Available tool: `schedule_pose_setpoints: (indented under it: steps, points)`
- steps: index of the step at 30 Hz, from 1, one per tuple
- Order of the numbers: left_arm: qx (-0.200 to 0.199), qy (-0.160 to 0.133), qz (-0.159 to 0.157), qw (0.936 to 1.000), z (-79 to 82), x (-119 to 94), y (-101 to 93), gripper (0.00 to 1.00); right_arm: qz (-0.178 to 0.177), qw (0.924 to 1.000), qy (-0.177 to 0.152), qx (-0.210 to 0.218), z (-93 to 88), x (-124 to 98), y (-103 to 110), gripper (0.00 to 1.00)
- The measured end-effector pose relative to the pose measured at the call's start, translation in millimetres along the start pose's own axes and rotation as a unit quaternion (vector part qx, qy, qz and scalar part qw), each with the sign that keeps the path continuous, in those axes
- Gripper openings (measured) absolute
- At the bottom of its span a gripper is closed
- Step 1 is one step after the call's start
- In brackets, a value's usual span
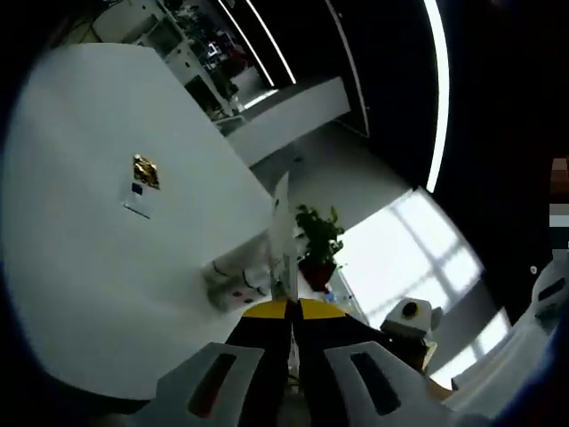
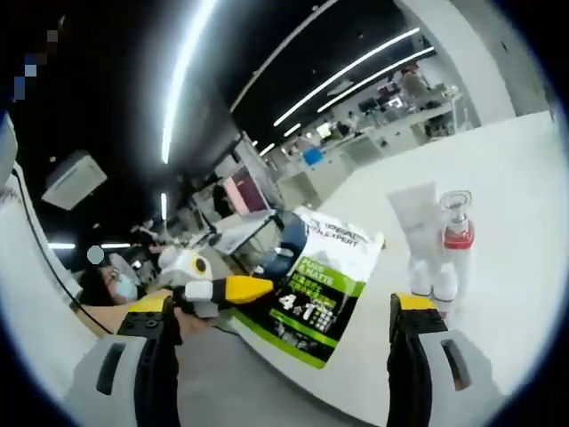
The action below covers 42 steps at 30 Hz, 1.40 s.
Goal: Arrange the skincare products in the storage area until every visible bottle or jar stands upright without overlapping.
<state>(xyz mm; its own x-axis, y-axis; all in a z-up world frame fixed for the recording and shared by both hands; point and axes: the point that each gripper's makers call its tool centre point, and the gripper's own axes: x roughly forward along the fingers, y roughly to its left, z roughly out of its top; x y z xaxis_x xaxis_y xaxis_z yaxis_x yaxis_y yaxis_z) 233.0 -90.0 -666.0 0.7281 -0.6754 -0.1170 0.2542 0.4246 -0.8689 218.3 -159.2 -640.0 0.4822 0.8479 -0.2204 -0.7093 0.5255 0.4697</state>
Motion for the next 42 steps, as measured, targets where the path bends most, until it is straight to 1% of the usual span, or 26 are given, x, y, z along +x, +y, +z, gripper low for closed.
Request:
schedule_pose_setpoints:
  steps: [5,8,10,18,23,29,31,34,36,39,40,42]
  points:
    - [-0.010,0.002,0.019,0.9998,3.6,11,21.9,0.00,-0.013,0.9998,0.012,-0.010,-4.9,-3,-14,0.99]
    - [-0.014,0.004,0.025,0.9996,4.8,17,30.8,0.00,-0.020,0.9996,0.019,-0.009,-7.3,-5,-22,0.99]
    - [-0.019,0.006,0.029,0.9994,4.3,21,38.0,0.00,-0.026,0.9992,0.025,-0.015,-8.3,-6,-27,0.99]
    - [-0.035,0.017,0.048,0.9981,-0.3,37,68.8,0.00,-0.046,0.9985,0.030,-0.010,-5.8,-12,-48,0.99]
    - [-0.043,0.021,0.060,0.9970,-3.8,47,85.1,0.00,-0.060,0.9975,0.036,-0.008,-9.7,-17,-62,0.99]
    - [-0.057,0.023,0.069,0.9957,-9.7,57,97.8,0.00,-0.077,0.9959,0.047,-0.009,-17.2,-22,-78,0.99]
    - [-0.061,0.024,0.075,0.9950,-11.0,59,104.4,0.00,-0.081,0.9955,0.049,-0.008,-18.2,-25,-82,0.99]
    - [-0.063,0.027,0.079,0.9945,-14.0,63,108.9,0.00,-0.085,0.9952,0.048,-0.003,-16.9,-28,-88,0.99]
    - [-0.059,0.038,0.087,0.9937,-19.0,65,113.0,0.00,-0.089,0.9948,0.051,-0.003,-17.5,-29,-93,0.99]
    - [-0.054,0.044,0.100,0.9925,-21.8,68,121.9,0.00,-0.092,0.9945,0.050,0.002,-16.6,-30,-96,0.99]
    - [-0.054,0.044,0.107,0.9918,-22.9,69,123.2,0.00,-0.093,0.9944,0.050,0.003,-16.7,-30,-96,0.99]
    - [-0.045,0.041,0.136,0.9889,-23.1,67,133.8,0.00,-0.094,0.9943,0.052,0.004,-17.6,-30,-98,0.99]
